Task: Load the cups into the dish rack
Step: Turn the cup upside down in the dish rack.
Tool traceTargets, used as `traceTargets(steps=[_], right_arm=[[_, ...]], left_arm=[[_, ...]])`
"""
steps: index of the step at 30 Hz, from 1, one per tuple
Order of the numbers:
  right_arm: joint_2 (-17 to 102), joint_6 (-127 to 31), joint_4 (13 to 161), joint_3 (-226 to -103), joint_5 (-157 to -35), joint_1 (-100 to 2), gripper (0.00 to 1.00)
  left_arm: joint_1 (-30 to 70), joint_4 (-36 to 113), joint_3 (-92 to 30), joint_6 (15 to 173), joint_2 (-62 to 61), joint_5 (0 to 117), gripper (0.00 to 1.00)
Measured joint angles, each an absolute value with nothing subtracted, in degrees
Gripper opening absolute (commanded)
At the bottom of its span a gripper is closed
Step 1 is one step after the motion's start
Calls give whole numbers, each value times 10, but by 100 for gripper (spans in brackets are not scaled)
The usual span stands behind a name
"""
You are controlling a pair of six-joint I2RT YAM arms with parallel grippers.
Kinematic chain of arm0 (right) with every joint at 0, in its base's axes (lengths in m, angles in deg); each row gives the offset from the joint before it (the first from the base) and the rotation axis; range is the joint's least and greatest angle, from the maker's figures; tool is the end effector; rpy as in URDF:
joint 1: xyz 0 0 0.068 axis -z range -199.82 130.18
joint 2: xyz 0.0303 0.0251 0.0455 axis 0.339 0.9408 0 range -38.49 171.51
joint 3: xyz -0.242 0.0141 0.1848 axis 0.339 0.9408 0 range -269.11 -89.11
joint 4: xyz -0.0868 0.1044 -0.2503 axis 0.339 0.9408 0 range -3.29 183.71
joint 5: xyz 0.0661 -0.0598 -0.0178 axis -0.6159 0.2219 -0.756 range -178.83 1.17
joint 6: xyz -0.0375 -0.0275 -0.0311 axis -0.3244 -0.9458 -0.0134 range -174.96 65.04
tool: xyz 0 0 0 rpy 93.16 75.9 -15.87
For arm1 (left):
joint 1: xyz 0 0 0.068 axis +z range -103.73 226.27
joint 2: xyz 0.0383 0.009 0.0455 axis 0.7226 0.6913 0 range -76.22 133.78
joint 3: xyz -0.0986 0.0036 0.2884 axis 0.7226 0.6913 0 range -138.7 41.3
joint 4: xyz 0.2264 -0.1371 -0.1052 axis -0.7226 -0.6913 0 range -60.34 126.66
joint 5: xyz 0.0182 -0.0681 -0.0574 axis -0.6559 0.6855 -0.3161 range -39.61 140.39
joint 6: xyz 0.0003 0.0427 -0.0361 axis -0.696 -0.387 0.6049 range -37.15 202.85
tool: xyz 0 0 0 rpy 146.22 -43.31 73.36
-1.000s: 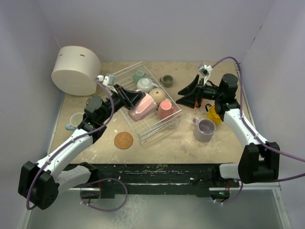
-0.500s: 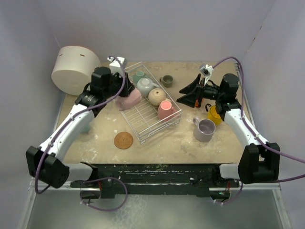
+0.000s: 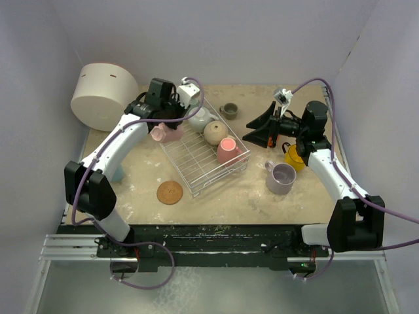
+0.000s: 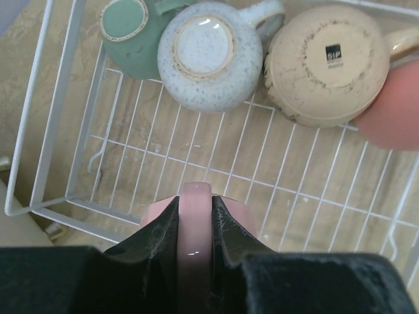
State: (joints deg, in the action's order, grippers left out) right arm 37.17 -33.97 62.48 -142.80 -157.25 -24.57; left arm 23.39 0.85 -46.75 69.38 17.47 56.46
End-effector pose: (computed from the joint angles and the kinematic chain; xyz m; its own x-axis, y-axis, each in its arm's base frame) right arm 0.3031 0.0613 0.3594 -0.3060 0.1067 -0.9460 -0.9070 0.2692 0.3238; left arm 0.3648 -0.1583 0.3687 -0.4860 0.4565 -0.7452 0.5890 0.8011 0.1065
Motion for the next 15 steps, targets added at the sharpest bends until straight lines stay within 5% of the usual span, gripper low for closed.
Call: traceTargets(steps=[15], right_arm=[[372,-340,625,-1428,-1573,-245,76]], left_arm=[[201,-53,-486,317,242,576,0]])
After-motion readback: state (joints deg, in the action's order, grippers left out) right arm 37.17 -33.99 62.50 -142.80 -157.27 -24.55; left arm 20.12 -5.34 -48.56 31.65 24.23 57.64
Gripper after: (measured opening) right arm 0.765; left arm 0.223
